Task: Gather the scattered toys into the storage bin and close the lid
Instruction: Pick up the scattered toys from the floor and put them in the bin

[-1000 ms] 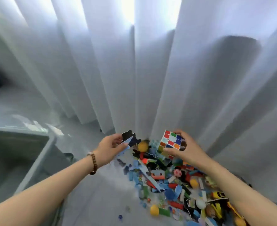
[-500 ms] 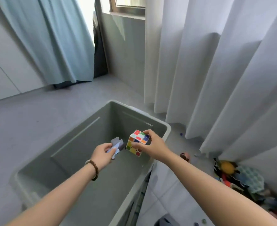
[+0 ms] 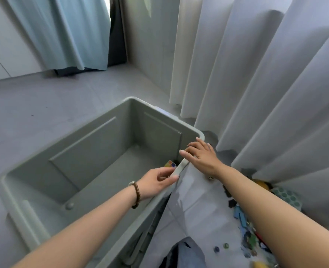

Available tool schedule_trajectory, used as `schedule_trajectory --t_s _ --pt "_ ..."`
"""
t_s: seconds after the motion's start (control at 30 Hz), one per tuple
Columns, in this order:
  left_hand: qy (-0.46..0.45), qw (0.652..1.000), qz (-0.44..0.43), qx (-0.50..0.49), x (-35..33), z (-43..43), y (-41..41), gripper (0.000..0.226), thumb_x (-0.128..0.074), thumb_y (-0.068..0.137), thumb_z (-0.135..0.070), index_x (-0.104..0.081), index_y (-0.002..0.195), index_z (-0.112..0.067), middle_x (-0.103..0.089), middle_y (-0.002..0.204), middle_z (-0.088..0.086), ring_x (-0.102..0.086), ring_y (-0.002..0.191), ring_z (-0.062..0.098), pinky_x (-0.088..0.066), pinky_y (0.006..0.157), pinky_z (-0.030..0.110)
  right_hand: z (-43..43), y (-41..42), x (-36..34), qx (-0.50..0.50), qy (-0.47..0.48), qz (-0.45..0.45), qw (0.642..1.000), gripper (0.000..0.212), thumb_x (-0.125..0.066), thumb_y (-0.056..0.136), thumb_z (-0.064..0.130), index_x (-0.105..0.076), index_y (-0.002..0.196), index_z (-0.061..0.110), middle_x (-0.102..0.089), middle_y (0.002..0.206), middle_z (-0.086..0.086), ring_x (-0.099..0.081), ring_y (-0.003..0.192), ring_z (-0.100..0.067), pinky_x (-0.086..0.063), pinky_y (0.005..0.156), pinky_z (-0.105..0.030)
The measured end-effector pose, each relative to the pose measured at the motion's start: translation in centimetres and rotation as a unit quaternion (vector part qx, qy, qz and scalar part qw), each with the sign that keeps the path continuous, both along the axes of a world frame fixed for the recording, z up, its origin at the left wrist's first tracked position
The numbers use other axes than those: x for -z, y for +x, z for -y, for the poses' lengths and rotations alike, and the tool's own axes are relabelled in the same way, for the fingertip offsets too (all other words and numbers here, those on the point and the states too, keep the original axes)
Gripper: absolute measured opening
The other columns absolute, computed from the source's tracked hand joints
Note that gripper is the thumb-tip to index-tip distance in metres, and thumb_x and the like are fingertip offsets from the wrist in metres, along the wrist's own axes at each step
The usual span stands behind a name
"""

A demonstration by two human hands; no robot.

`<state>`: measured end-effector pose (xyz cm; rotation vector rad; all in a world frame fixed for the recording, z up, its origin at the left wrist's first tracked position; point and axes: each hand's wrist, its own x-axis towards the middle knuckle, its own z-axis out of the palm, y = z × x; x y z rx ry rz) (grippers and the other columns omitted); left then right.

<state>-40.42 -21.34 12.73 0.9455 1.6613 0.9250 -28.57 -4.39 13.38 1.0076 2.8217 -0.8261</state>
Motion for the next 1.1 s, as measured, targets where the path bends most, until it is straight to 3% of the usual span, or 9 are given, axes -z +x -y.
schedule_trajectory --t_s 0.1,0.17,0.27,0.43,0.6,0.8,0.9,1.03,1.1 --pt "0.001 0.999 -0.04 -0.004 -0.1 0.0 2.0 0.038 -0.049 0.095 -0.031 -0.049 0.133 -0.024 -0.058 0.122 -0.012 -0.053 0.103 -0.001 -0.04 0.077 0.001 0.0 1.1 0.1 -0.02 0.041 0.015 0.999 0.049 -0.037 0.087 0.066 -0.056 0.115 0.031 -0.036 0.14 0.009 -0.002 0.144 -0.011 0.008 0.118 -0.044" --pt "-0.013 0.993 -0.117 -0.006 0.3 -0.1 3.5 0.039 -0.039 0.097 -0.039 -0.044 0.136 -0.031 -0.061 0.119 -0.008 -0.056 0.097 0.006 -0.044 0.078 0.017 -0.1 2.2 0.3 -0.02 0.061 0.011 0.998 0.048 -0.041 0.085 0.066 -0.055 0.115 0.031 -0.037 0.137 0.01 -0.003 0.144 -0.011 0.008 0.117 -0.045" --pt "-0.023 0.966 -0.259 -0.006 0.6 -0.5 5.5 0.041 -0.027 0.098 -0.048 -0.037 0.137 -0.041 -0.065 0.098 -0.004 -0.057 0.076 0.014 -0.043 0.059 0.029 -0.3 3.5 0.5 0.001 0.073 0.005 0.997 0.048 -0.044 0.084 0.066 -0.055 0.113 0.031 -0.038 0.136 0.011 -0.003 0.144 -0.012 0.011 0.117 -0.045" --pt "0.0 0.91 -0.411 0.046 0.6 -2.4 6.2 0.042 -0.026 0.1 -0.042 -0.037 0.138 -0.031 -0.065 0.108 0.006 -0.061 0.094 0.027 -0.043 0.07 0.032 -1.0 4.8 0.5 0.036 0.107 0.006 0.994 0.047 -0.041 0.083 0.068 -0.056 0.107 0.031 -0.04 0.132 0.009 -0.005 0.141 -0.019 0.011 0.116 -0.049" --pt "0.024 0.933 -0.341 0.112 0.2 -4.9 3.7 0.037 -0.035 0.098 -0.041 -0.047 0.131 -0.029 -0.066 0.11 0.006 -0.059 0.1 0.028 -0.046 0.084 0.037 -2.5 6.2 0.6 0.108 0.106 0.005 0.988 0.049 -0.04 0.083 0.069 -0.057 0.106 0.03 -0.041 0.124 0.004 -0.01 0.137 -0.019 0.005 0.115 -0.051" --pt "0.042 0.948 -0.288 0.126 -0.1 -8.2 4.1 0.032 -0.045 0.096 -0.037 -0.055 0.125 -0.029 -0.065 0.117 -0.001 -0.059 0.107 0.019 -0.045 0.093 0.034 -4.4 9.7 1.2 0.148 0.032 -0.021 0.988 0.046 -0.044 0.088 0.06 -0.053 0.122 0.031 -0.034 0.143 0.003 0.0 0.144 -0.017 -0.004 0.117 -0.042" --pt "0.039 0.947 -0.288 0.138 -0.1 -8.8 4.2 0.03 -0.046 0.096 -0.035 -0.057 0.123 -0.027 -0.065 0.117 -0.001 -0.059 0.109 0.018 -0.045 0.095 0.033 -4.4 11.6 0.9 0.137 -0.049 -0.077 0.986 0.046 -0.044 0.093 0.049 -0.045 0.136 0.03 -0.02 0.155 0.006 0.008 0.145 -0.012 -0.002 0.117 -0.038" --pt "0.026 0.938 -0.316 0.141 -0.2 -9.0 4.5 0.034 -0.044 0.096 -0.037 -0.052 0.128 -0.026 -0.06 0.125 -0.002 -0.055 0.117 0.018 -0.042 0.099 0.032 -4.6 16.2 -0.1 0.191 -0.062 -0.142 0.969 0.046 -0.039 0.096 0.045 -0.039 0.139 0.03 -0.018 0.156 0.006 -0.008 0.145 -0.01 -0.008 0.116 -0.035" --pt "0.073 0.928 -0.349 0.105 -0.9 -9.5 6.1 0.042 -0.045 0.095 -0.039 -0.045 0.134 -0.023 -0.052 0.135 -0.004 -0.047 0.126 0.015 -0.036 0.106 0.029 -5.0 19.7 -0.6 0.245 -0.073 -0.152 0.955 0.046 -0.036 0.097 0.045 -0.038 0.14 0.029 -0.019 0.156 0.006 -0.013 0.144 -0.011 -0.011 0.117 -0.035"
